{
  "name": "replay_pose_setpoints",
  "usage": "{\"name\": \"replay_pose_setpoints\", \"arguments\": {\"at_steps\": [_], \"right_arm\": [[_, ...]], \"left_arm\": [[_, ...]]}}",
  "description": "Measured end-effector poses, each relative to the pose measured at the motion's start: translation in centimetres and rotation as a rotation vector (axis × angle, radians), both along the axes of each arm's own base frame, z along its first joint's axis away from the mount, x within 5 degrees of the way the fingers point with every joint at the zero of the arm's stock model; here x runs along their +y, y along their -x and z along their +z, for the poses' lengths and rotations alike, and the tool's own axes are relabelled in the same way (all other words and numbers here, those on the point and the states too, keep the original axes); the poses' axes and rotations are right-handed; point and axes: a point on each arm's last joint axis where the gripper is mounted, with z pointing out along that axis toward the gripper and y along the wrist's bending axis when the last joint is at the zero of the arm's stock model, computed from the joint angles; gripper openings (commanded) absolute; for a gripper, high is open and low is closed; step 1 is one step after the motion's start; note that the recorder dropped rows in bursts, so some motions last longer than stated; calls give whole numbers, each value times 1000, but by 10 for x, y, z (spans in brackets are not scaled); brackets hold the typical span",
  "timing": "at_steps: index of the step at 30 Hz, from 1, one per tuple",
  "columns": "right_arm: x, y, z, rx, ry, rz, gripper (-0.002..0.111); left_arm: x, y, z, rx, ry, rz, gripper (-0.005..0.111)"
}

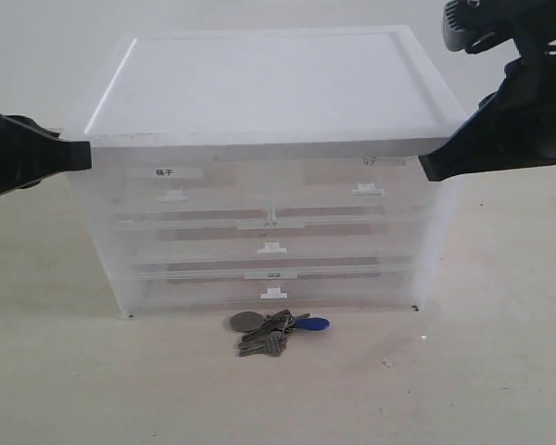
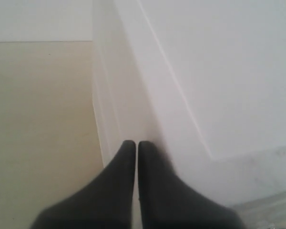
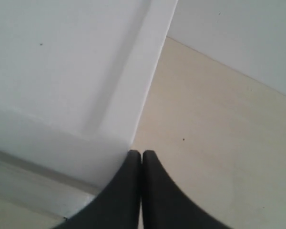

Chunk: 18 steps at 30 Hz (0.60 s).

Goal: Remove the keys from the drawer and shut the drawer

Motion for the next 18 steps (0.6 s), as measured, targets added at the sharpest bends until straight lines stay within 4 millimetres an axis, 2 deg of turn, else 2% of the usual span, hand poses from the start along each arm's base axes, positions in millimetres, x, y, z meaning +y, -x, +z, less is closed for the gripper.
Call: {"name": "replay_pose_setpoints", "arguments": {"at_steps": [5,7,14,18], "right_arm": [[-2,11,20,-96,-37,13,0],[-13,18,29,-132,-32,-46,0],[-36,41,58,-251,-65,-82,0],[-45,47,62,-253,-31,-129,0]], "left_arm": [[-3,15,23,-73,35,-49,4],[-3,24,32,-105,38,-79,4],[17,42,60,-235,60,-21,4],[23,60,76,-310,79,-25,4]]}}
